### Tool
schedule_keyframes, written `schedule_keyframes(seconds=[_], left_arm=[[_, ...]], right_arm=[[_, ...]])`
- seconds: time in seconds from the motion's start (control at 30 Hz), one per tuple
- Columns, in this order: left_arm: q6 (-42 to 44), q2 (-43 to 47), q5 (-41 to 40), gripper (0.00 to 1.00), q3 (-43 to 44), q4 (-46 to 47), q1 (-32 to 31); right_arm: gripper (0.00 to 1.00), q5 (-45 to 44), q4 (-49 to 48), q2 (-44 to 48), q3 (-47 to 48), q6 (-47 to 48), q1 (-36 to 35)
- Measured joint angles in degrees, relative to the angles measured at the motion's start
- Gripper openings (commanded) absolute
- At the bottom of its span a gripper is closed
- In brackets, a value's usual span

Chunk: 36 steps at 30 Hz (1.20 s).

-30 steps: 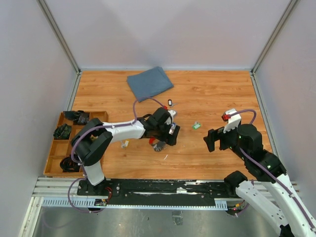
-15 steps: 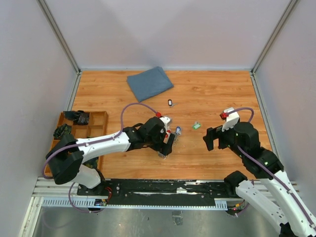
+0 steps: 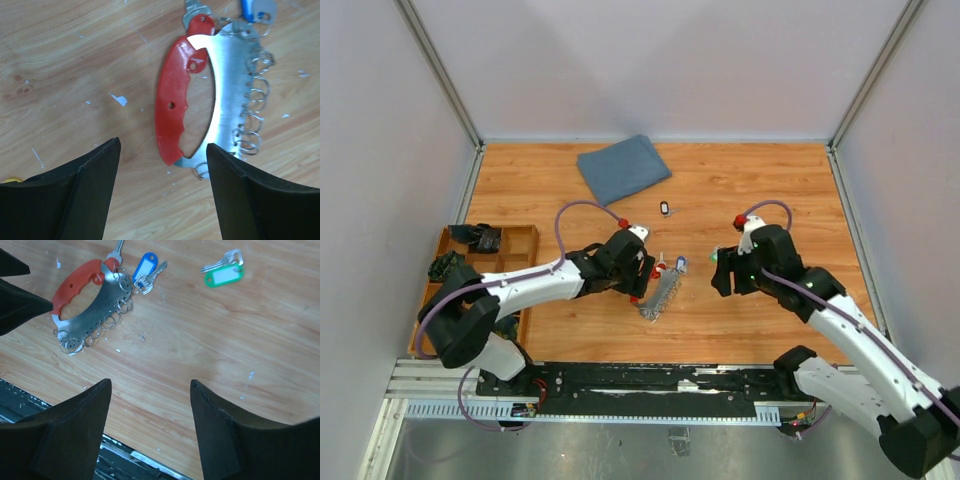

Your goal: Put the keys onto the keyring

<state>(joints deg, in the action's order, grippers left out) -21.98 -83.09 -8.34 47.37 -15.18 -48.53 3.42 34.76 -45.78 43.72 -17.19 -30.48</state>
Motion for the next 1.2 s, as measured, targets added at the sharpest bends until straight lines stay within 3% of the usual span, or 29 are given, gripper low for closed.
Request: schedule_keyframes(seconds=[0.3, 0.5, 0.9, 1.2], left_arm=[[3.63, -9.68, -3.85, 0.65, 2.12, 1.29, -0.02], [5.95, -12.55, -4.92, 0.59, 4.85, 3.28, -0.15], [6.27, -12.76, -6.97, 0.63, 5.03, 3.52, -3.74], [6.1, -15.04, -7.61, 0.46, 6.27, 4.09, -4.02]], right_arm=[[0.61, 5.75, -8.55, -12.96, -2.01, -3.3, 0.02], [0.62, 6.34, -11.76, -14.82, -2.47, -3.65, 0.37], [0.63, 6.84, -13.44, -14.47, -4.83, -3.61, 1.31], [0.63, 7.08, -13.49, -13.79, -5.57, -3.54, 1.31]])
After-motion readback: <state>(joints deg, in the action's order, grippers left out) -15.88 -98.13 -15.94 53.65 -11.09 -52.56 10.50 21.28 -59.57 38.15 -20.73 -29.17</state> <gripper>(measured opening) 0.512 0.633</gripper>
